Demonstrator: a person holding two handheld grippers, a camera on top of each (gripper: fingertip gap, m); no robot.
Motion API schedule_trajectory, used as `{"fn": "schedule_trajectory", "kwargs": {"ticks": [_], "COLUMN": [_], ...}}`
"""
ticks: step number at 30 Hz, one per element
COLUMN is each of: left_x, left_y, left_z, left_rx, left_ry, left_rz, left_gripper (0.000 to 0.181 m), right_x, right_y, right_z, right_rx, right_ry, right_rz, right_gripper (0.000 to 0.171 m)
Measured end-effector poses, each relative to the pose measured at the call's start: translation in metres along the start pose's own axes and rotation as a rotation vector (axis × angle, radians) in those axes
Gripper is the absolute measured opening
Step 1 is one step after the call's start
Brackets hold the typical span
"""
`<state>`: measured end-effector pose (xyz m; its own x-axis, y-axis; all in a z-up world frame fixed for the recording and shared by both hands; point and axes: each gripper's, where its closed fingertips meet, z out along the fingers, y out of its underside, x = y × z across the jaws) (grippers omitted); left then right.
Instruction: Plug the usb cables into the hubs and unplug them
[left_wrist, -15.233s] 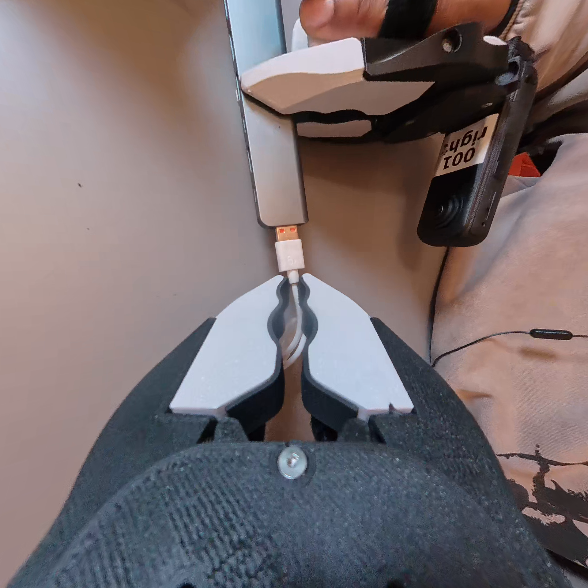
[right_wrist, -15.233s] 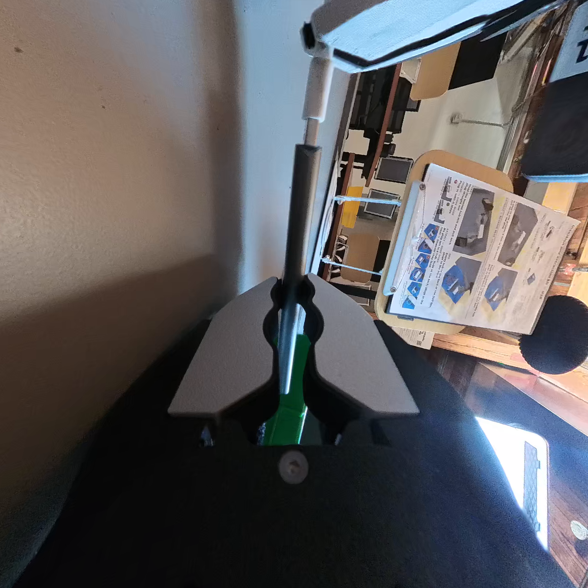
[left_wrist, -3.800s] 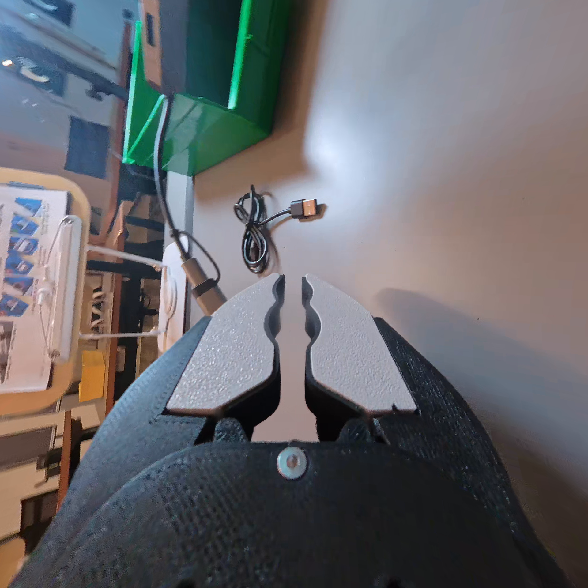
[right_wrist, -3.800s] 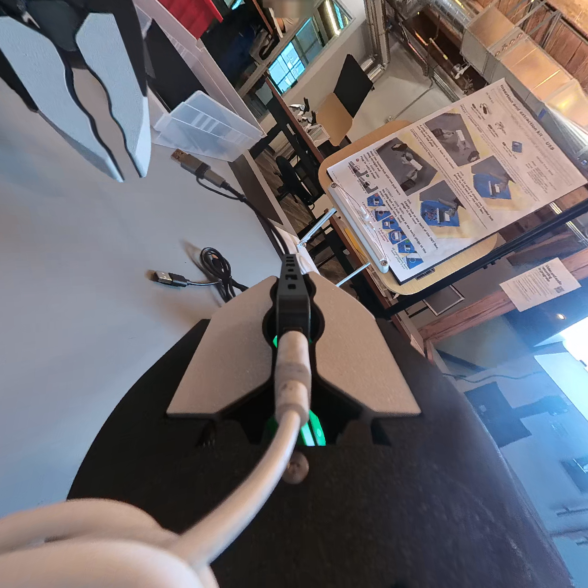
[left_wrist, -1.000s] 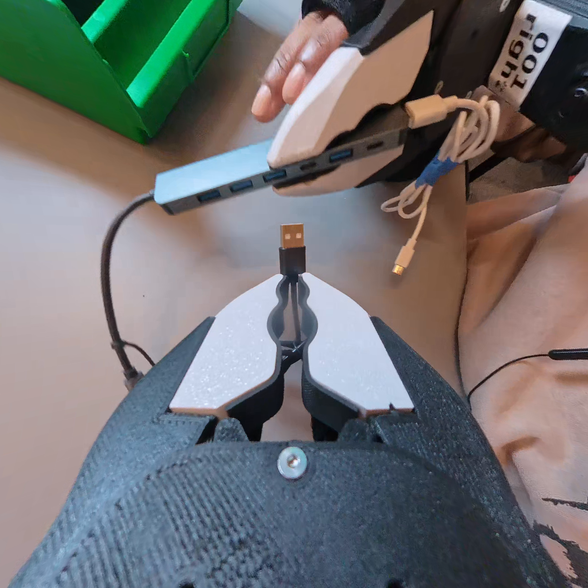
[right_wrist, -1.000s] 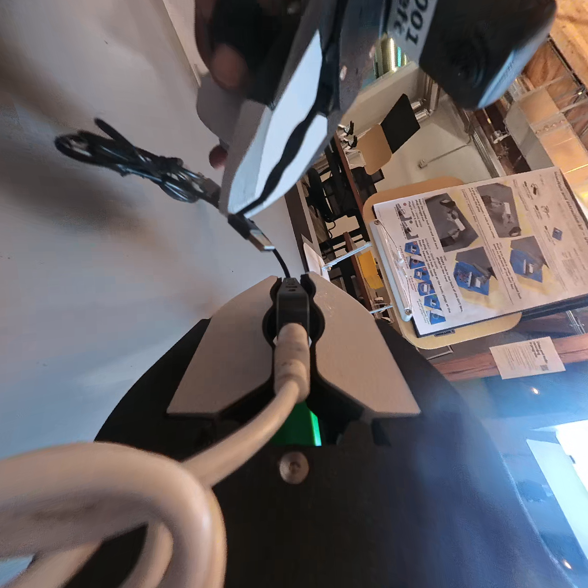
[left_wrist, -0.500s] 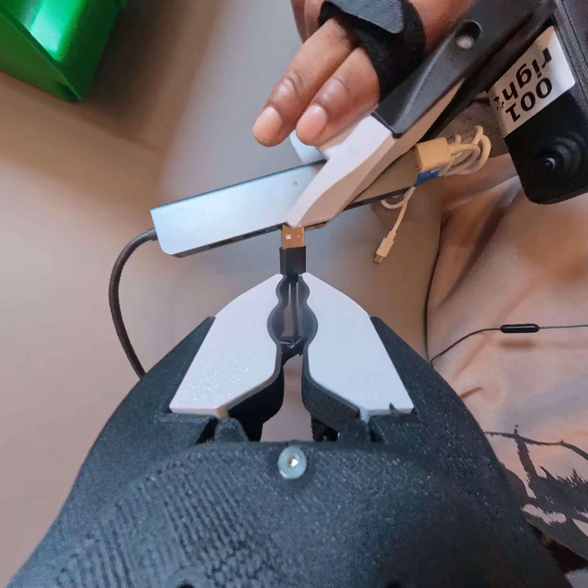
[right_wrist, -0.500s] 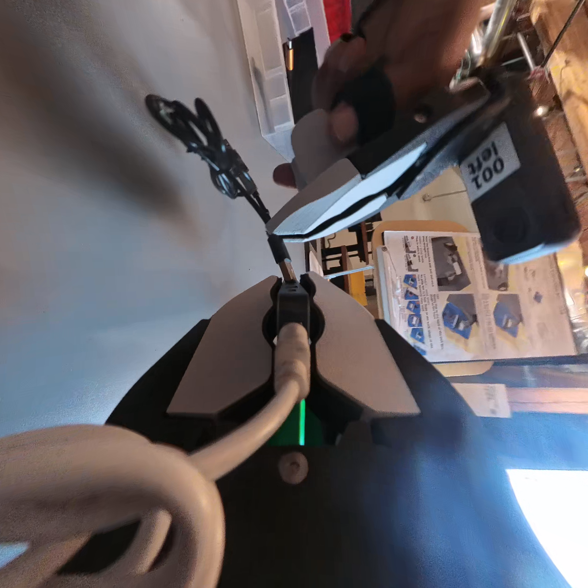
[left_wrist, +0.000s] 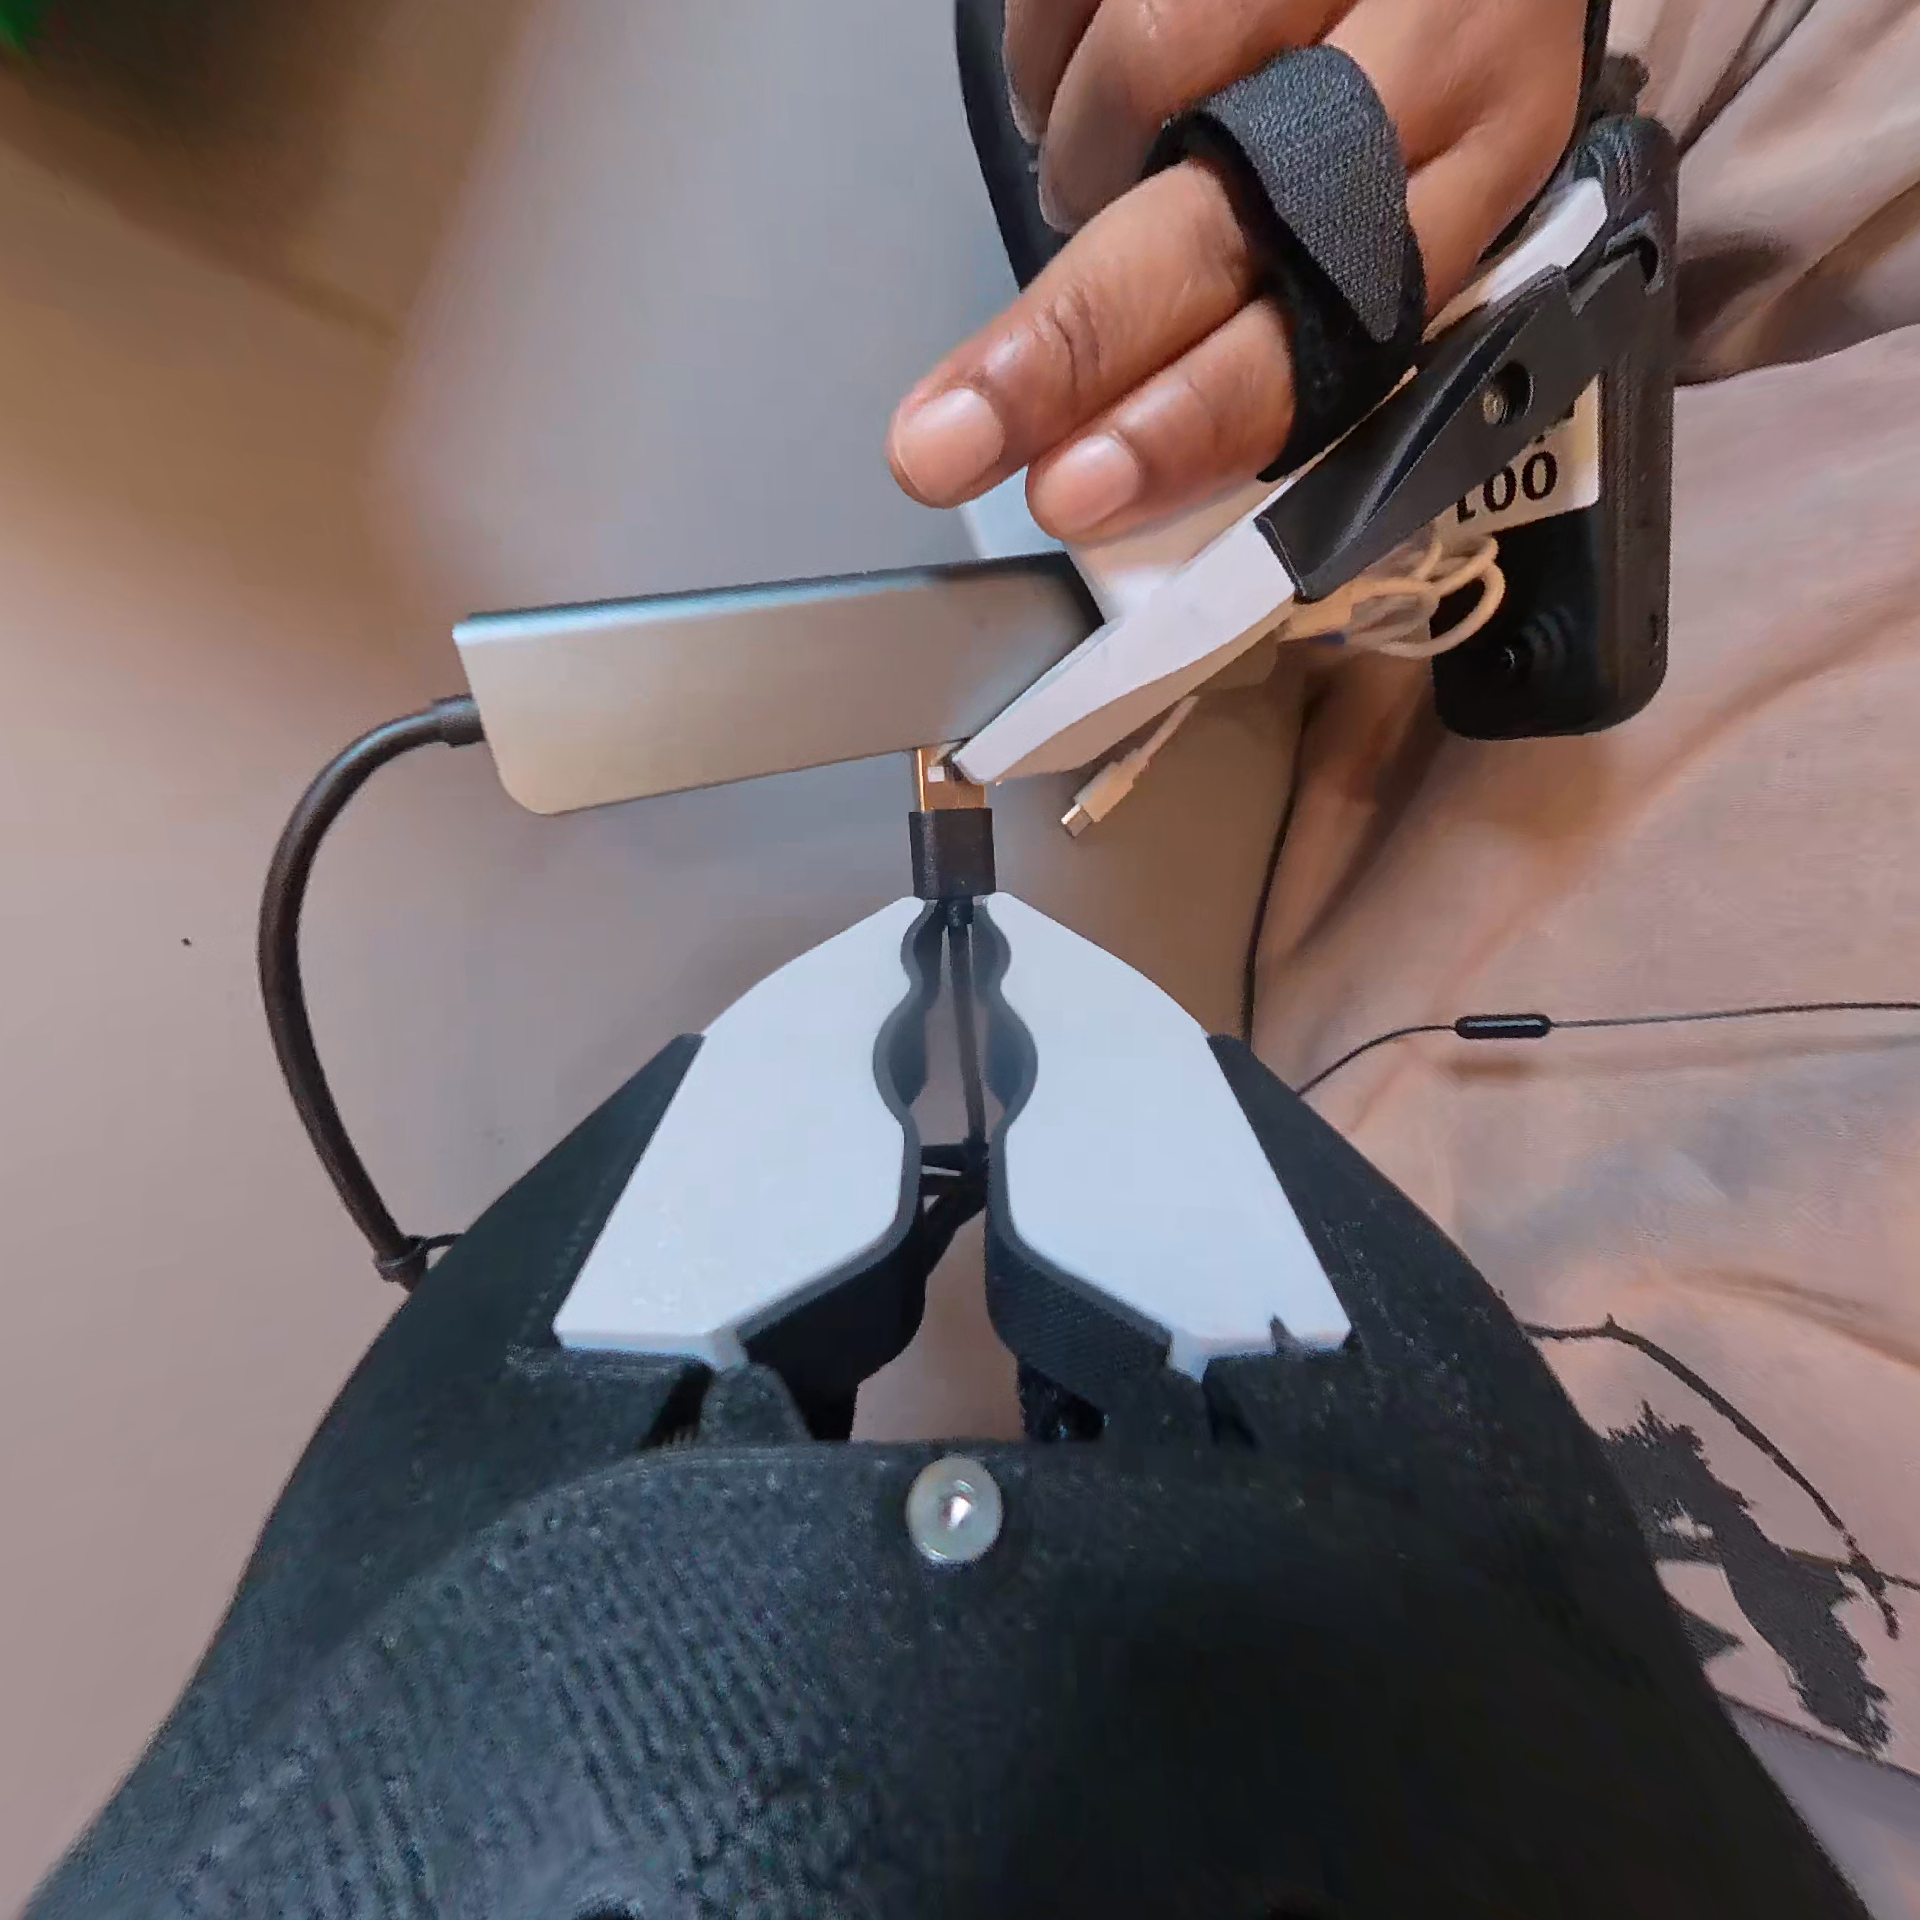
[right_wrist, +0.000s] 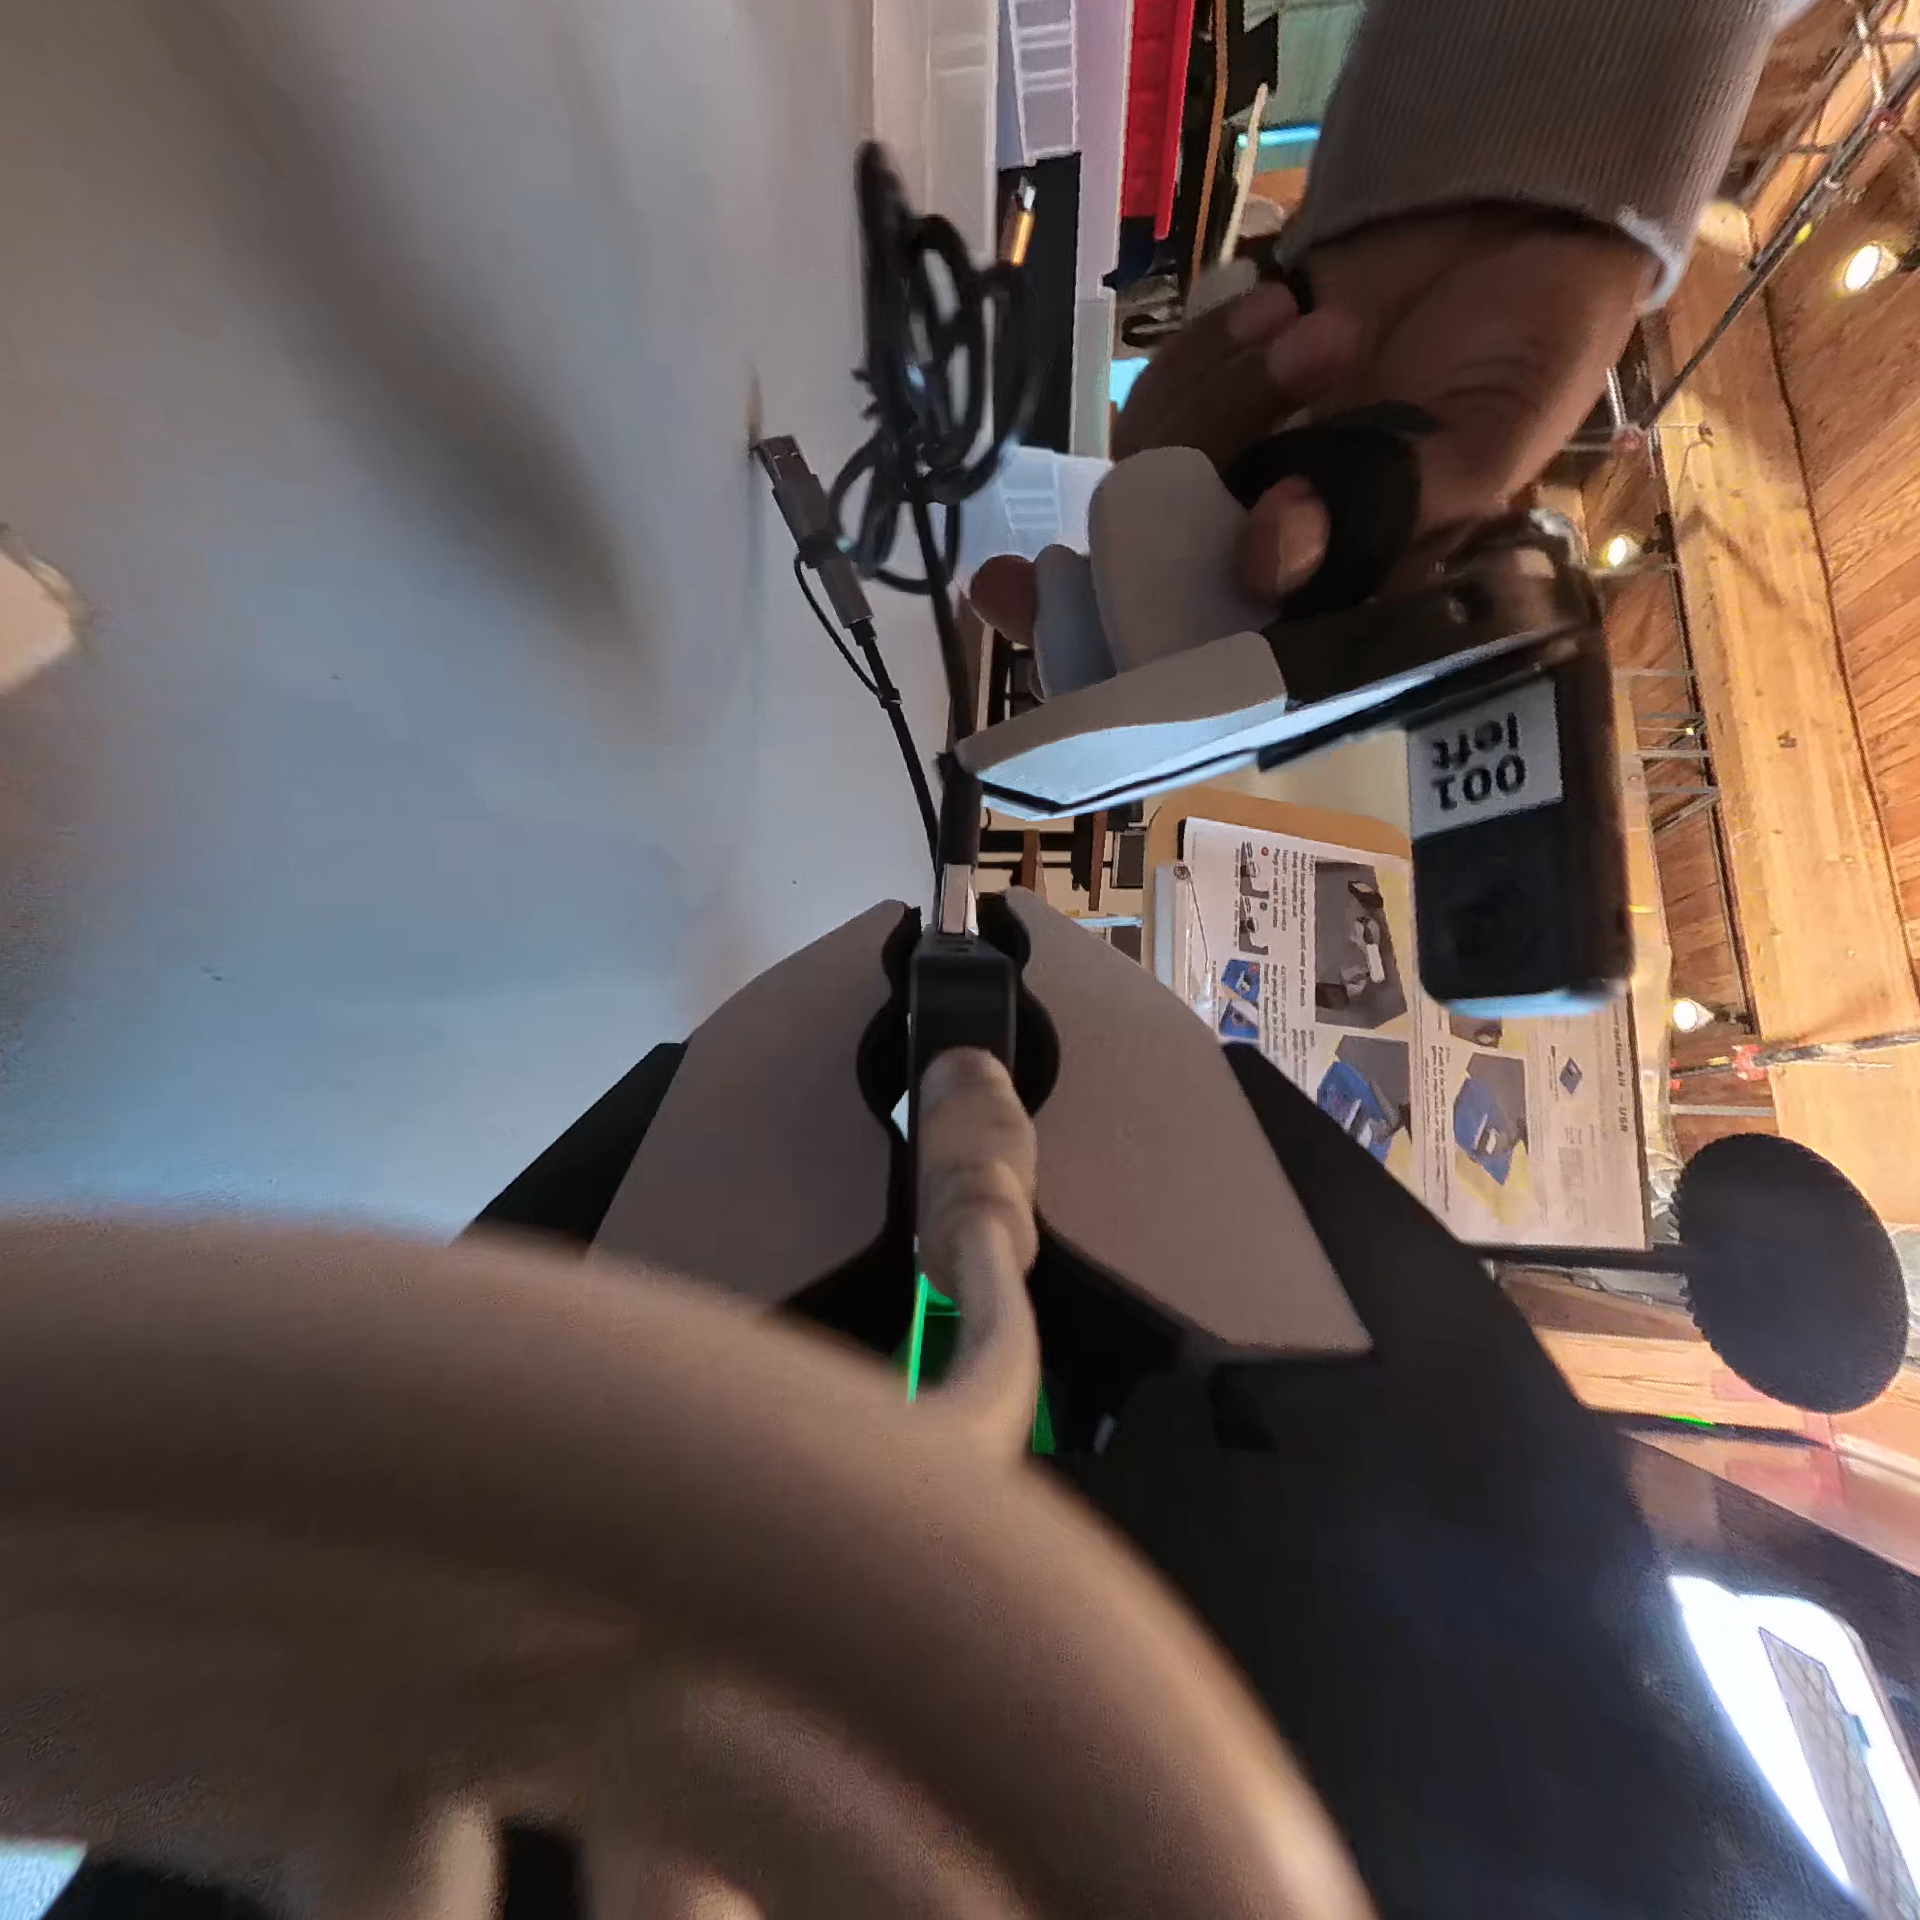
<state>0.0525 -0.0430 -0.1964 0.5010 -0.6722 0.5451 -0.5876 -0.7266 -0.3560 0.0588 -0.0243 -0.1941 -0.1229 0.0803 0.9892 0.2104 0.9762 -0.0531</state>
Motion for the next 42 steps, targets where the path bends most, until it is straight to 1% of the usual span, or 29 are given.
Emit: {"fn": "schedule_trajectory", "kwargs": {"ticks": [4,8,11,13,17,18,23,25,26,28,29,30,37,39,42], "left_x": [-0.003,-0.006,-0.006,-0.007,-0.005,-0.005,-0.002,0.001,0.003,0.005,0.005,0.006,0.014,0.013,0.014], "left_y": [-0.009,-0.024,-0.025,-0.026,-0.026,-0.027,-0.026,-0.021,-0.018,-0.013,-0.011,-0.009,0.002,0.004,0.009], "left_z": [-0.002,-0.005,0.000,-0.001,-0.001,-0.002,-0.005,-0.001,0.001,0.006,0.008,0.010,0.014,0.015,0.017], "left_rx": [0.129,0.221,0.177,0.170,0.211,0.232,0.311,0.320,0.325,0.329,0.333,0.333,0.337,0.328,0.313], "left_ry": [-0.008,-0.040,-0.077,-0.083,-0.046,-0.042,0.008,0.022,0.032,0.048,0.049,0.057,0.065,0.056,0.091], "left_rz": [-0.028,-0.051,0.002,0.013,-0.001,-0.006,-0.029,-0.036,-0.042,-0.053,-0.059,-0.063,-0.081,-0.117,-0.196], "left_gripper": [0.006,0.005,0.005,0.005,0.006,0.006,0.005,0.005,0.005,0.005,0.005,0.005,0.005,0.005,0.005], "right_x": [0.007,0.004,0.004,0.005,0.017,0.019,0.027,0.024,0.019,0.008,0.006,0.007,0.003,0.002,0.005], "right_y": [0.004,-0.012,-0.020,-0.016,-0.002,0.001,0.021,0.033,0.040,0.047,0.042,0.038,0.024,0.023,0.017], "right_z": [-0.001,0.001,0.004,0.002,-0.002,-0.002,-0.003,-0.001,0.001,0.004,0.005,0.004,0.004,0.006,0.008], "right_rx": [-0.011,0.036,0.042,0.035,0.006,-0.001,-0.078,-0.124,-0.162,-0.200,-0.174,-0.153,-0.083,-0.099,-0.094], "right_ry": [0.019,0.018,0.006,0.012,0.074,0.077,0.095,0.071,0.043,-0.006,-0.013,0.005,-0.022,-0.028,-0.017], "right_rz": [0.037,0.012,0.020,0.034,0.103,0.137,0.243,0.277,0.286,0.272,0.236,0.200,0.150,0.118,0.059], "right_gripper": [0.011,0.011,0.011,0.011,0.014,0.013,0.034,0.043,0.043,0.028,0.014,0.012,0.011,0.011,0.011]}}
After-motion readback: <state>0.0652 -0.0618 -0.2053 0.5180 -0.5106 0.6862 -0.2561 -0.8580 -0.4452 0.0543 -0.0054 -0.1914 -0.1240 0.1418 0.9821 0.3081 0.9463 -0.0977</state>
